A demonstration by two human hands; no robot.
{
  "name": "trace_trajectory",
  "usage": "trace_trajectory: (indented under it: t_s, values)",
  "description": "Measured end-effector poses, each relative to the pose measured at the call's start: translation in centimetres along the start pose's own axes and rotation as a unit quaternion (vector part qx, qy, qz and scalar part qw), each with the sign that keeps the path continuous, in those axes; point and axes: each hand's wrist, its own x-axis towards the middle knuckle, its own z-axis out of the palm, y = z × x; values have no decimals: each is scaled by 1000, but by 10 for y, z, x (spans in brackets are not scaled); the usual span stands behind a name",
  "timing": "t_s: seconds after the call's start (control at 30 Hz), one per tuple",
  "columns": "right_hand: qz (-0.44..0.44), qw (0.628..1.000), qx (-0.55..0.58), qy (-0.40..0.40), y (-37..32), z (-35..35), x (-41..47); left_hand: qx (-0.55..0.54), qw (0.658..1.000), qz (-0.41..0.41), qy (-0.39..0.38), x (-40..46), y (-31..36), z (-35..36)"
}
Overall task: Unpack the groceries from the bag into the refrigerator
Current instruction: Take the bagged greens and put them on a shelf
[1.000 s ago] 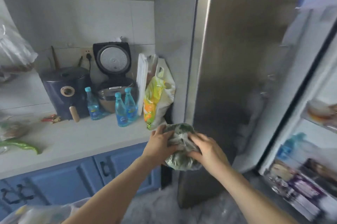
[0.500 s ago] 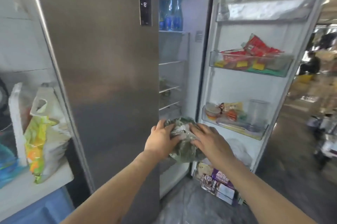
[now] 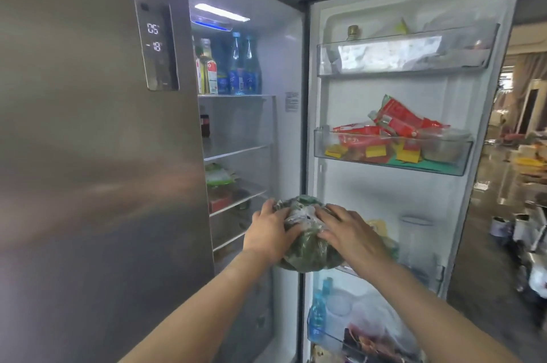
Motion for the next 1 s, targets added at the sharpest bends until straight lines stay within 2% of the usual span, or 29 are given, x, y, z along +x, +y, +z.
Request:
trace_trajectory:
  t_s: [0.3,0.5,0.67,0.77,1.0]
  values:
    - [-30,999,45,4,41,49,117,19,998,-53,31,110,-25,17]
    - [-119,989,83,-23,58,100,206,30,986,-144,79,164,-57,33]
    - [-180,974,126,-53,50,144,269,34,968,-219,116,193,-86,39]
    - [-213,968,115,-67,38,168,299,30,955,-266,124,204,-104,41]
    - [-259,956,134,-46,20,192,359,62,931,-318,169,243,-131,32]
